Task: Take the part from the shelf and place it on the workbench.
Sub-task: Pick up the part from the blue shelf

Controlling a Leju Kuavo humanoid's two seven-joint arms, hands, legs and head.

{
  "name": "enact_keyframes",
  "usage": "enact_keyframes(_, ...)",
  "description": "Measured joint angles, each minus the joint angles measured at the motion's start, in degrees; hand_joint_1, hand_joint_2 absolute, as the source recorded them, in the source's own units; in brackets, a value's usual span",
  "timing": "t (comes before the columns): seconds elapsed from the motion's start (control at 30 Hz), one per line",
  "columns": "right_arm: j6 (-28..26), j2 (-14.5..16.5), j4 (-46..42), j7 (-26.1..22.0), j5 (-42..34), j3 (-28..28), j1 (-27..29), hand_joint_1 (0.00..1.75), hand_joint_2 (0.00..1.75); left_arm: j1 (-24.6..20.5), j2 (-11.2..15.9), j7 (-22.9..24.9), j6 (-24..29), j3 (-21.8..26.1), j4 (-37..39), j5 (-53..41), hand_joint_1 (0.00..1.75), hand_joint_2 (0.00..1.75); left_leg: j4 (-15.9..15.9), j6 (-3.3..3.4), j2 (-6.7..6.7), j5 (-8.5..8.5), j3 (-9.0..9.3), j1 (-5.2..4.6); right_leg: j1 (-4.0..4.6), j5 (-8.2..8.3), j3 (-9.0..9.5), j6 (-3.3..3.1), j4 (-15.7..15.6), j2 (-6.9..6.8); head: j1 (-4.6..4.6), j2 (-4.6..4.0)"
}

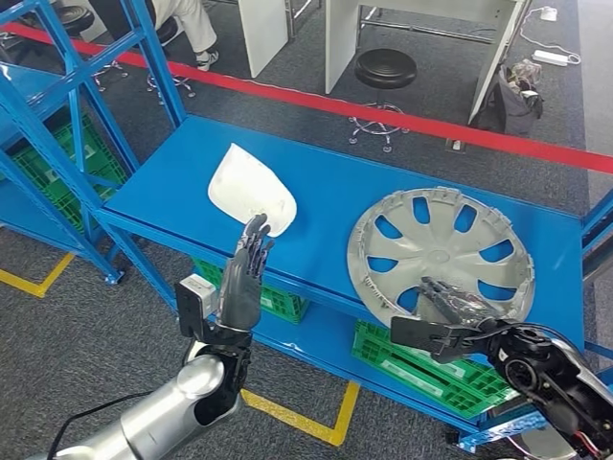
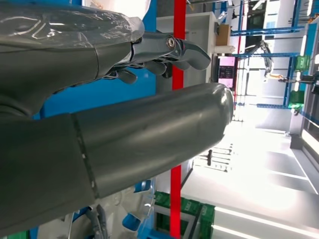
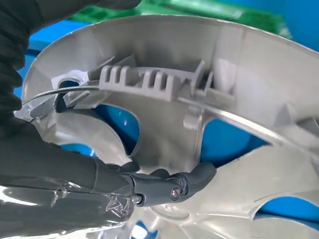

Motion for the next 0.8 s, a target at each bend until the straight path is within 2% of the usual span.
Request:
enact_keyframes(0.1, 1.4, 0.0, -0.2, 0.5, -4.1, -0.6, 0.0, 0.01, 1.75, -0.2, -0.1, 0.1, -0.2, 0.0, 0.1, 0.0, 0.0, 0.0, 0.0, 0.0, 0.01, -0.11, 0.23, 0.01, 0.03, -0.07, 0.22, 0.02, 0.0, 0.02, 0.02, 0.0)
enact_keyframes(0.23, 0.9, 0.0, -0.3, 0.6, -5.1, -0.9, 0.4, 1.75, 1.75, -0.2, -0.1, 0.1, 0.1, 0.0, 0.1, 0.0, 0.0, 0.0, 0.0, 0.0, 0.03, -0.15, 0.28, 0.01, 0.03, -0.09, 0.36, 0.02, -0.1, 0.1, 0.02, 0.0)
enact_keyframes(0.8, -2.7, 0.2, -0.2, -2.9, -3.4, -0.9, 1.0, 1.75, 1.75, -0.1, -0.1, 0.0, 0.8, 0.0, 0.1, -0.3, 0.0, 0.0, 0.0, 0.02, -0.04, -0.15, 0.16, 0.0, 0.01, -0.13, 0.36, 0.07, -0.1, -0.09, 0.08, 0.0)
